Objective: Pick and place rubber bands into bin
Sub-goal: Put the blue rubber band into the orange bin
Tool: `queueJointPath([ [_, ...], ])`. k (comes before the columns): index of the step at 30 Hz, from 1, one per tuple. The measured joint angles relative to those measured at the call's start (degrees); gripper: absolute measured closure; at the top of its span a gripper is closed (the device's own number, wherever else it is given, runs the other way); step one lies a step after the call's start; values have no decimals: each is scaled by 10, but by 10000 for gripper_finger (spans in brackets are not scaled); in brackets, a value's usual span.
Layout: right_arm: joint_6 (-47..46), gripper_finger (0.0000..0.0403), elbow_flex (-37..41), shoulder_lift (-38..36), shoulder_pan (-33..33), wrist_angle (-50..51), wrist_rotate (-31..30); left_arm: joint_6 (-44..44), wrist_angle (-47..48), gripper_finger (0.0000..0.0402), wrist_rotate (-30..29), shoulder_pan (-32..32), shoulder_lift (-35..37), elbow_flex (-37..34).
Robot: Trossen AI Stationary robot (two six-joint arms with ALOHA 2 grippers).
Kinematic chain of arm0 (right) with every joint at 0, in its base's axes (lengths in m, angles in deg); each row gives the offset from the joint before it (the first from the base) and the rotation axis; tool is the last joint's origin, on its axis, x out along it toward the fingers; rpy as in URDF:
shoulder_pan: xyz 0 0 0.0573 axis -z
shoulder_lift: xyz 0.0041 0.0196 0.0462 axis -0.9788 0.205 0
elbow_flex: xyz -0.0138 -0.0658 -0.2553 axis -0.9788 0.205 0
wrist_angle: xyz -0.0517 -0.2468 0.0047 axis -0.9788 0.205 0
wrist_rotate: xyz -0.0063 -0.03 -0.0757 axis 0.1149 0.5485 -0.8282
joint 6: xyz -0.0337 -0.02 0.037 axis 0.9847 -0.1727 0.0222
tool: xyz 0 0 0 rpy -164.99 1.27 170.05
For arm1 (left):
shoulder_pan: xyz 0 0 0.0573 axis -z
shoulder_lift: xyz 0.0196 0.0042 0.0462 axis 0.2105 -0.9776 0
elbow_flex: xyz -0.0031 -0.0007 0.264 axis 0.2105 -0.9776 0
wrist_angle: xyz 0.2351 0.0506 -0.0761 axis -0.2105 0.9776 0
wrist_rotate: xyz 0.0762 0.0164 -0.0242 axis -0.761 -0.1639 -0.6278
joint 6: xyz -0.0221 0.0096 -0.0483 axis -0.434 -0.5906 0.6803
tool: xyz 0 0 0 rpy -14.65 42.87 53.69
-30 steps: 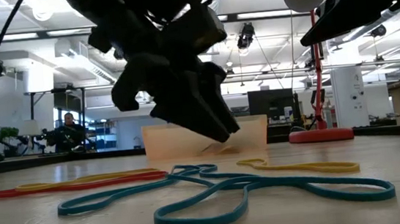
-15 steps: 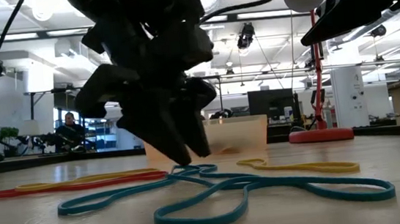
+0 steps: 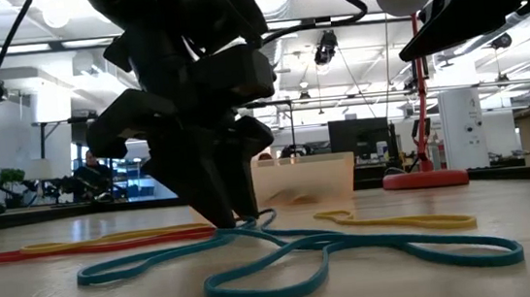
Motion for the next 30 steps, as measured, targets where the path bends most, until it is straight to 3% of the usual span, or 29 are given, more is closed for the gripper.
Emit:
queueJointPath([
  [10,-1,287,0,0,0,0,1,-4,10,390,6,0,0,0],
  [20,-2,301,0,0,0,0,1,-9,13,401,-19,-1,15,1],
  [30,-2,303,5,0,0,4,1,-36,8,401,-87,0,100,6],
])
